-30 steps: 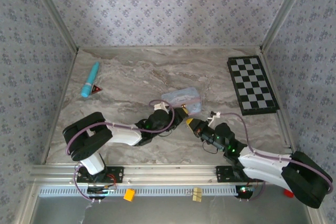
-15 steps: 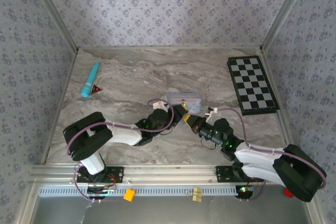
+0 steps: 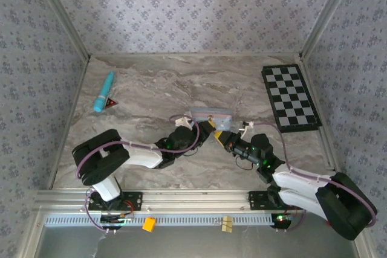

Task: Unlock the padlock with the key

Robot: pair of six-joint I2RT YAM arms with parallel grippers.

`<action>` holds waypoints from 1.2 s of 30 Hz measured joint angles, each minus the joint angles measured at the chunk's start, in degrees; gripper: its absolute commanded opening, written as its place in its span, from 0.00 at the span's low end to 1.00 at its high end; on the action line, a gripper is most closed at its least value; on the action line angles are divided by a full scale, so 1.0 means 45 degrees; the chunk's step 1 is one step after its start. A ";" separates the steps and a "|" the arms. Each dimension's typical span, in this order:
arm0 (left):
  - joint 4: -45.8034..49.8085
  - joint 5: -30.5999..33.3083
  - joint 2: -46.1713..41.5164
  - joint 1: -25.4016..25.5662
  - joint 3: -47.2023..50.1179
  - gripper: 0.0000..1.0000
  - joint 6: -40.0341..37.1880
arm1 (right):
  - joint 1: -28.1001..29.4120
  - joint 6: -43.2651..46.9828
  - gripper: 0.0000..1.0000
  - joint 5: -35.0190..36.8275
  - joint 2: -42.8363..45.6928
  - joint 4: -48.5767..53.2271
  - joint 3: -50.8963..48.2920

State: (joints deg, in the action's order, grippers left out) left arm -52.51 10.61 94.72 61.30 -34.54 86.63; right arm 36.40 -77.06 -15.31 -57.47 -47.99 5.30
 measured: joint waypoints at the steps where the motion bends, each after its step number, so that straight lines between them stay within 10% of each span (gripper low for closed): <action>1: 0.0029 0.0015 0.0000 0.0000 0.0000 0.00 0.0000 | 0.0000 -0.0005 0.00 0.0000 -0.0073 -0.0068 0.0000; 36: 0.1234 0.0806 0.0146 0.0000 -0.0233 0.00 0.0248 | 0.1341 0.0223 0.00 0.2108 -0.2424 -0.1841 0.0160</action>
State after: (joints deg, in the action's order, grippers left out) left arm -46.96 14.24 95.37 61.30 -35.59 87.74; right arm 42.44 -76.05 -5.82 -68.38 -56.27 6.02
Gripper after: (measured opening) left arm 0.162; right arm 0.049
